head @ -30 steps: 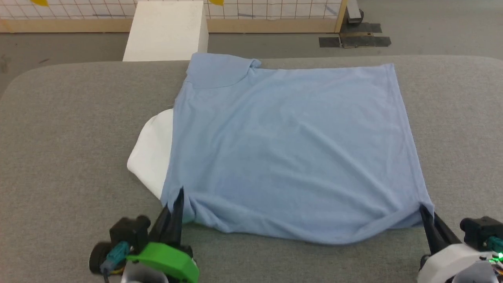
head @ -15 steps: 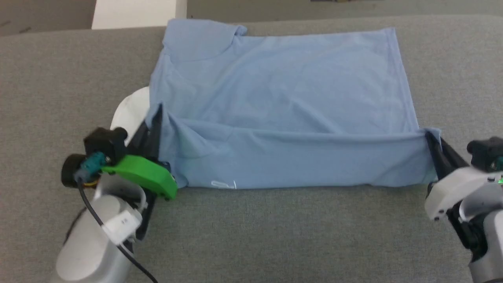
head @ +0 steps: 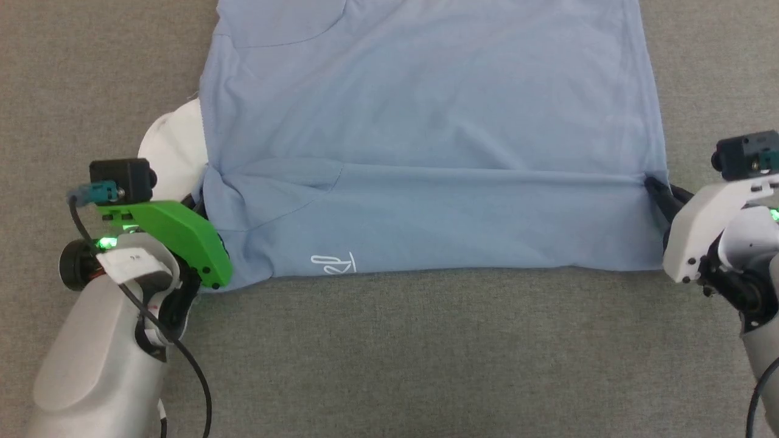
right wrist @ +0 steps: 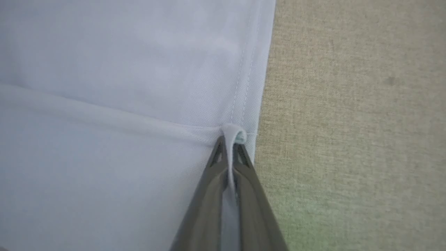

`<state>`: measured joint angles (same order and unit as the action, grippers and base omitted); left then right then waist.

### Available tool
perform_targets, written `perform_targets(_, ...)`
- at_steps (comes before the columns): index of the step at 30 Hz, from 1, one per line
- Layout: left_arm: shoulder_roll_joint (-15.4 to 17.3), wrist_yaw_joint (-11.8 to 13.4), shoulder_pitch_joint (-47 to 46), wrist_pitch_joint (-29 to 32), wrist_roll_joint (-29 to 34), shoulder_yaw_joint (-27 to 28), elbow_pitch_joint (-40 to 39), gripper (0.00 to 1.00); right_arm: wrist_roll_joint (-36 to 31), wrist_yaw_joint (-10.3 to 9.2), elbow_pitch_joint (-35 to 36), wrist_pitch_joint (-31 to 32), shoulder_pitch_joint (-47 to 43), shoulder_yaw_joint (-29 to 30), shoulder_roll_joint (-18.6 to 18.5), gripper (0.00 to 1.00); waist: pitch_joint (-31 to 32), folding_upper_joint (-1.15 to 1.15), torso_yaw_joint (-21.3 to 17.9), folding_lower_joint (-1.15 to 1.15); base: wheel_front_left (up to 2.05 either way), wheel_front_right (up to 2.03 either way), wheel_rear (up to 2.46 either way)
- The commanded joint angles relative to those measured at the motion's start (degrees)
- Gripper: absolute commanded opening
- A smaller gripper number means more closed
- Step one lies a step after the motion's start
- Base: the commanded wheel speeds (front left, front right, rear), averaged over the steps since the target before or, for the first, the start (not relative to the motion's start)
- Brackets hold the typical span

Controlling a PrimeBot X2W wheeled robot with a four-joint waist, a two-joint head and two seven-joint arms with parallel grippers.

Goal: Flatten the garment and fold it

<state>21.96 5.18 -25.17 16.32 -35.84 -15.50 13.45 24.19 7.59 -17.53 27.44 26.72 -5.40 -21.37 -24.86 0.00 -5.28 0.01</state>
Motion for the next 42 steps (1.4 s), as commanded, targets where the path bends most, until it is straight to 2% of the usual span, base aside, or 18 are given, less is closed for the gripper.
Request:
perform_targets(1, -0.2, 0.7, 1.7, 2.7, -1.1, -0.7, 1.5, 0.0, 0.9, -0.1, -1.0, 1.9, 0.6, -0.5, -0.3, 0.0, -0.1, 0.0, 0.4, -0.01, 0.0, 0.0, 0.0)
perform_targets(2, -0.3, 0.8, 2.0, 3.2, -1.8, -0.4, 1.1, 0.19, 1.6, -0.1, -1.3, 3.4, 0.9, -0.4, -0.6, 0.0, 0.1, 0.0, 0.6, -0.01, 0.0, 0.0, 0.0)
perform_targets(3, -0.5, 1.1, 2.1, 2.5, -2.0, 0.0, 0.6, 0.57, 1.9, -0.1, -1.5, 4.3, 0.9, -0.1, -0.7, 0.0, 0.3, 0.0, 0.7, -0.01, 0.0, 0.0, 0.0)
perform_targets(4, -0.8, 1.6, 2.3, 0.9, -1.8, 0.5, -0.1, 1.0, 2.1, -0.1, -1.4, 4.8, 0.9, 0.3, -0.8, 0.41, 0.7, 0.0, 1.0, -0.01, 0.0, 0.0, 0.0)
perform_targets(5, -0.9, 2.0, 2.6, -0.6, -1.4, 1.0, -0.7, 1.0, 2.3, -0.1, -1.2, 4.6, 0.8, 0.9, -0.6, 0.91, 1.1, 0.0, 1.1, -0.01, 0.0, 0.0, 0.0)
perform_targets(6, -1.0, 2.2, 3.0, -2.9, -0.9, 1.4, -1.3, 1.0, 2.3, -0.1, -0.7, 3.8, 0.5, 1.7, -0.2, 1.0, 1.8, 0.0, 1.2, -0.01, 0.0, 0.0, 0.0)
perform_targets(10, -2.0, 3.4, 5.8, -12.8, 1.3, 3.1, -4.1, 1.0, 1.2, -0.1, 1.6, -2.8, -2.2, 5.1, 1.6, 1.0, 4.7, 0.0, 1.7, -0.01, 0.0, 0.0, 0.0)
perform_targets(15, -3.7, 5.9, 12.0, -24.4, 4.4, 4.6, -8.7, 1.0, -2.5, -0.1, 5.9, -16.1, -8.1, 10.1, 5.7, 1.0, 8.9, 0.0, 1.9, -0.01, 0.0, 0.0, 0.0)
perform_targets(21, -5.1, 6.2, 19.3, -29.0, 6.2, 3.1, -11.9, 1.0, -6.3, -0.1, 10.8, -28.4, -16.3, 13.0, 11.6, 1.0, 12.0, 0.0, 1.4, -0.01, 0.0, 0.0, 0.0)
perform_targets(27, -5.1, 6.2, 23.1, -28.6, 7.7, 0.5, -9.6, 1.0, -8.9, -0.1, 13.8, -35.5, -21.8, 13.5, 15.9, 1.0, 13.3, 0.0, 0.1, -0.01, 0.0, 0.0, 0.0)
perform_targets(33, -5.6, 7.6, 22.4, -24.9, 6.4, 0.6, -5.3, 1.0, -9.2, -0.1, 14.3, -38.0, -23.9, 12.8, 17.5, 1.0, 13.8, 0.0, -1.6, -0.01, 0.0, 0.0, 0.0)
perform_targets(42, -6.9, 13.1, 17.2, -14.3, 0.8, 4.8, 0.7, 1.0, -9.5, -0.1, 14.3, -37.9, -23.7, 11.0, 18.1, 1.0, 13.3, 0.0, -4.1, -0.01, 0.0, 0.0, 0.0)
